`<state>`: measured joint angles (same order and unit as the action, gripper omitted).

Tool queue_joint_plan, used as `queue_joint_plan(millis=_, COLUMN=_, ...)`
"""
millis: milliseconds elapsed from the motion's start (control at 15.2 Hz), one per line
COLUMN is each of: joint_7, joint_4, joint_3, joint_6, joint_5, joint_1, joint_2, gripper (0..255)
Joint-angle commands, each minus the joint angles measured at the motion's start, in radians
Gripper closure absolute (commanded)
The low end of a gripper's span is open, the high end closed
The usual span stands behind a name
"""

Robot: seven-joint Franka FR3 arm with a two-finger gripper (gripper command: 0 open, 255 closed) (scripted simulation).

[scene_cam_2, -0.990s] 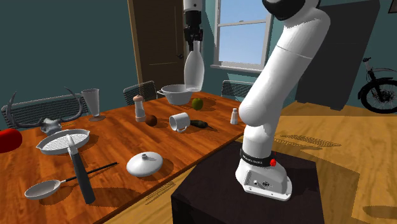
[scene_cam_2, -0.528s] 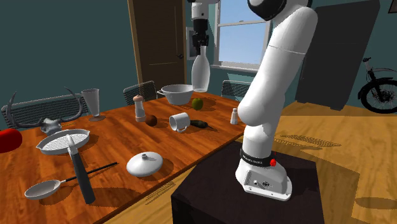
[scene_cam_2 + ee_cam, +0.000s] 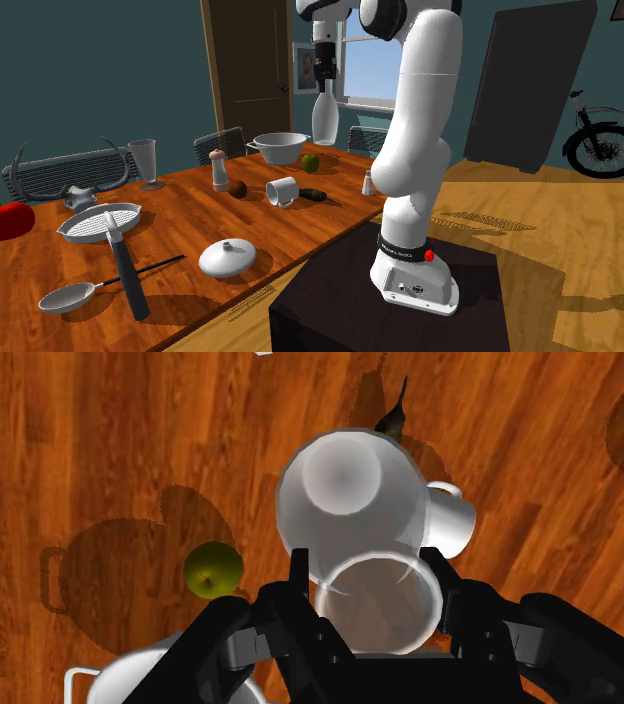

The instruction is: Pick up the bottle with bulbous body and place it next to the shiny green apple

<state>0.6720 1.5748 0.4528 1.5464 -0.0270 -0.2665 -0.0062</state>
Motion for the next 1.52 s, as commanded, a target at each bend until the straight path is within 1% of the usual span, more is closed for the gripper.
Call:
queue_joint_plan(millis=0, joint_7=0.052, joint_4=-0.055, joint_3=0.026, joint_6=0.006, joint_5=0.029, joint_1=-0.025, joint_2=0.066, gripper=255)
queue_joint_plan(millis=198, joint_7=0.127, joint_4=-0.154, joint_3=0.056, joint_6=0.004, joint_5=0.082, joint_1=-0.075, joint_2=0.176, gripper=255)
queue_joint_plan(millis=330, joint_7=0.174, joint_4=-0.233, joint_3=0.069, joint_6=-0.005, joint_5=0.122, joint_1=-0.117, joint_2=0.255, gripper=255)
queue_joint_plan(millis=594, joint_7=0.253, joint_4=-0.436, joint_3=0.078, joint_6=-0.049, joint_5=0.208, joint_1=-0.224, joint_2=0.431, gripper=255)
queue_joint_plan(millis=726, joint_7=0.282, joint_4=-0.574, joint_3=0.072, joint_6=-0.089, joint_5=0.253, joint_1=-0.293, joint_2=0.534, gripper=255)
queue_joint_plan(millis=792, joint_7=0.293, joint_4=-0.66, joint_3=0.065, joint_6=-0.117, joint_5=0.277, joint_1=-0.333, joint_2=0.593, gripper=255)
queue_joint_plan(millis=858, joint_7=0.3, joint_4=-0.836, joint_3=0.051, joint_6=-0.18, joint_5=0.317, joint_1=-0.408, joint_2=0.702, gripper=255)
queue_joint_plan(millis=1122, joint_7=0.308, joint_4=-0.677, joint_3=0.058, joint_6=-0.082, joint_5=0.293, joint_1=-0.363, joint_2=0.645, gripper=255)
queue_joint_plan(millis=1452, joint_7=0.314, joint_4=-0.543, joint_3=0.064, joint_6=0.012, joint_5=0.28, joint_1=-0.327, joint_2=0.609, gripper=255)
